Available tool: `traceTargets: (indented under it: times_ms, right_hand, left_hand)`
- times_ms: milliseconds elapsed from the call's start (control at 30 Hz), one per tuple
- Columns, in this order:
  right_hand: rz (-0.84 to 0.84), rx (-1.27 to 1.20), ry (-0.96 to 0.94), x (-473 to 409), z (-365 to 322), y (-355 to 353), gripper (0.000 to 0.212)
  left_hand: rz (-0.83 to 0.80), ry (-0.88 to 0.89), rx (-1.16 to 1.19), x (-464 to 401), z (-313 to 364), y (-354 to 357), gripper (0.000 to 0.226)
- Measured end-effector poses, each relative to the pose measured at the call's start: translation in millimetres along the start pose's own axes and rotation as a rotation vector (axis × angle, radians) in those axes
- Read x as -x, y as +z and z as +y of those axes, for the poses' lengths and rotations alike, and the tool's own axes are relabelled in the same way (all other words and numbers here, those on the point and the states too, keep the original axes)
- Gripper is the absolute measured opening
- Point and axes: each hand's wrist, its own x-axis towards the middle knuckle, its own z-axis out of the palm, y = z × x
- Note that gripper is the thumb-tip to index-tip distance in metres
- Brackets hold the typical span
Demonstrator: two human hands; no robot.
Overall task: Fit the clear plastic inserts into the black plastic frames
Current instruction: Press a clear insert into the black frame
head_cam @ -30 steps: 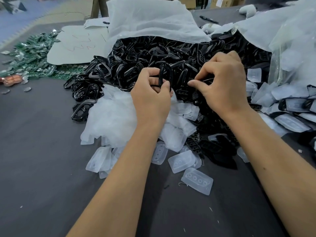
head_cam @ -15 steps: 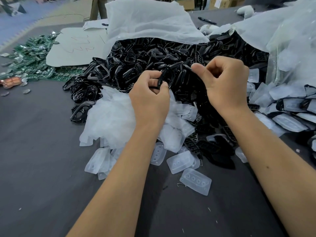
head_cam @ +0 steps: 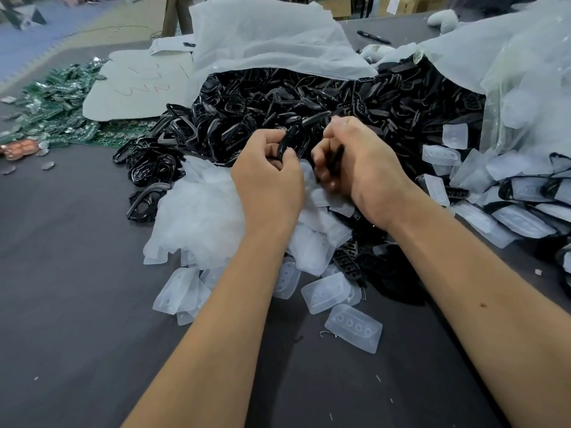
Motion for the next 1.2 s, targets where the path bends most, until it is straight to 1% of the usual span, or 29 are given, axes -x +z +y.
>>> traceTargets:
  times_ms: [33,133,200,367,567,867,1200]
  right_hand:
    - [0.004,-0.046,0.002,-1,2,-1,0.003]
    - [0.064,-0.026,-0.035,-3,8,-6,0.037]
    - [0.075,-0.033,-0.066,-1,11,-7,0.045]
    - [0.102,-0.115,-0.126,-2,15,-10,0.037]
    - [0.118,-0.135,-0.151,0,14,-7,0.031]
    - [0.107,-0.038,-0.172,3,11,-6,0.024]
    - [0.093,-0.022,-0.187,6,11,-7,0.029]
  left_hand:
    - [0.006,0.006,-0.005,0,0,0,0.017]
    - [0.014,0.019,-0.020,0,-1,0,0.019]
    - [0.013,0.013,-0.021,0,-1,1,0.020]
    - [0.014,0.017,-0.020,0,-2,1,0.022]
    - [0.014,0.022,-0.015,1,-1,1,0.022]
    - [-0.014,-0.025,0.031,2,1,0,0.017]
    - [-0.040,-0.015,0.015,2,2,-2,0.018]
